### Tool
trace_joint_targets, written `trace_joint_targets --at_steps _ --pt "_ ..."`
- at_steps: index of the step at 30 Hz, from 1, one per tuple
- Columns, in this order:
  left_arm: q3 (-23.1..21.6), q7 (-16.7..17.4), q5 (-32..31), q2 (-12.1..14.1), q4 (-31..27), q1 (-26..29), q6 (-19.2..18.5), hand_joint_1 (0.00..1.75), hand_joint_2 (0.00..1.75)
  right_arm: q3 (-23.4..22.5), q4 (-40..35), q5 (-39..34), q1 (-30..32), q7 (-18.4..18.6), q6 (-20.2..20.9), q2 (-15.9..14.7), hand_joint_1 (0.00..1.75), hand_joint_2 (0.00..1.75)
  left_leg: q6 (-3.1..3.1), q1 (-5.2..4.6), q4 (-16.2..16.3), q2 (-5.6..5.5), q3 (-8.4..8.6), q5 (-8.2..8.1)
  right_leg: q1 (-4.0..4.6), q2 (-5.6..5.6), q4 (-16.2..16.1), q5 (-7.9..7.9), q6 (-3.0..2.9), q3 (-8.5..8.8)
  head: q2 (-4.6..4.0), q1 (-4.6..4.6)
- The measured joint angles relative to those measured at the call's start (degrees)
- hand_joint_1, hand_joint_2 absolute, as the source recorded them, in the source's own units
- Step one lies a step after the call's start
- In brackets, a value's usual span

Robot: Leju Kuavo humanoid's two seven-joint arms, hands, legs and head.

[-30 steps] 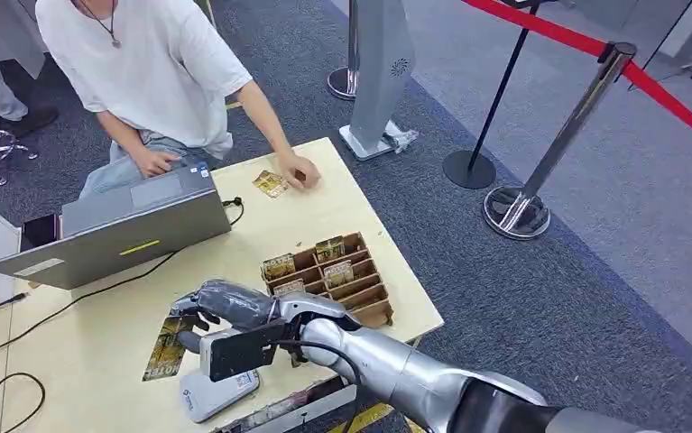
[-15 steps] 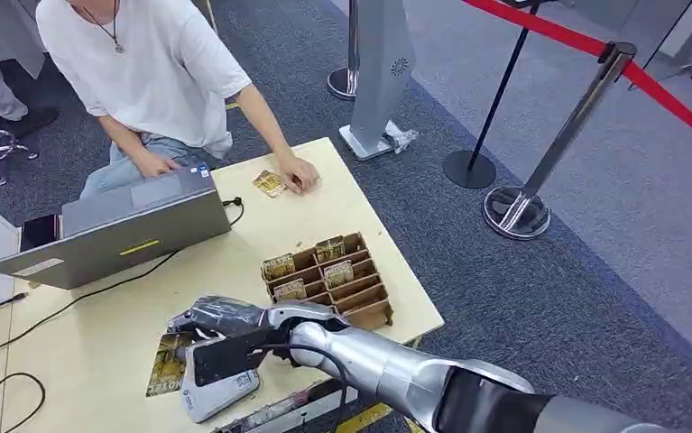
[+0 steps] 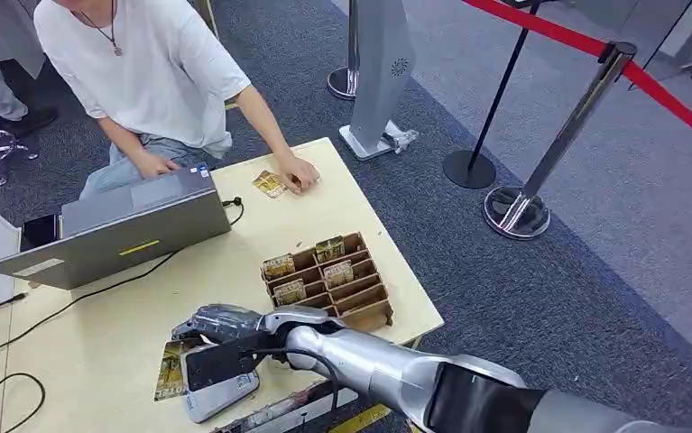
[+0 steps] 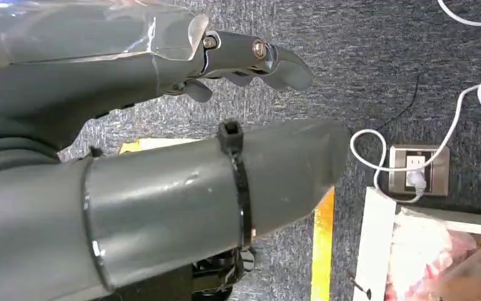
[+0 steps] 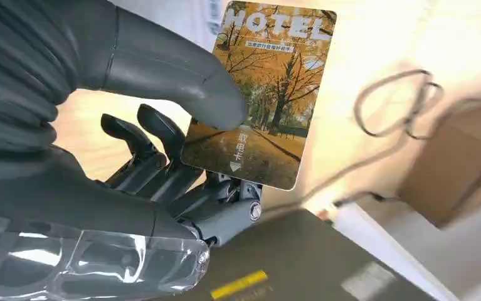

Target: Pass the card to the sensor for recognition and then transmit it.

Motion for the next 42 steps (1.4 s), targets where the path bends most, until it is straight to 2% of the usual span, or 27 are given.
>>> trace_joint_targets --at_steps 6,15,20,27,32,42 --pt "0.00 0.52 0.00 0.00 0.00 -0.07 -0.39 0.00 0.00 3.42 5.76 3.97 -1.56 2.88 -1.70 0.65 1.75 1.75 0.00 0.00 0.00 0.00 0.00 0.00 0.00 0.00 0.00 0.00 0.00 0.00 0.00 0.02" --pt "-0.02 0.61 -0.17 0.02 0.00 -0.10 -0.50 0.00 0.00 6.75 11.34 5.77 -3.29 4.46 -3.41 1.31 1.75 1.75 0.00 0.00 0.00 0.00 0.00 0.00 0.00 0.00 0.00 0.00 0.00 0.00 0.00 0.00" --pt "-0.07 0.70 -0.20 0.02 0.00 -0.10 -0.55 0.00 0.00 8.50 12.78 8.69 -4.08 6.31 -5.44 1.44 1.75 1.75 0.00 0.00 0.00 0.00 0.00 0.00 0.00 0.00 0.00 0.00 0.00 0.00 0.00 0.00" --pt "-0.09 0.70 -0.15 0.02 0.00 -0.11 -0.68 0.00 0.00 10.86 13.61 13.98 -4.82 9.28 -11.25 1.46 1.75 1.75 0.00 0.00 0.00 0.00 0.01 0.00 0.00 0.00 0.00 0.00 0.00 0.00 0.00 0.00" --pt "-0.11 0.70 0.00 0.02 0.00 -0.11 -0.59 0.00 0.00 12.11 13.83 16.72 -5.10 10.64 -13.90 1.73 1.75 1.75 0.00 0.00 0.00 0.00 0.01 0.00 0.00 0.00 0.00 0.00 0.00 0.00 0.00 0.00" --pt "-0.15 0.70 0.00 0.02 0.00 -0.13 -0.70 0.00 0.00 13.02 13.87 18.84 -5.20 11.56 -15.34 1.92 1.75 1.75 0.00 0.00 0.00 0.00 0.01 0.00 0.00 0.00 0.00 0.00 0.00 0.01 0.00 0.00"
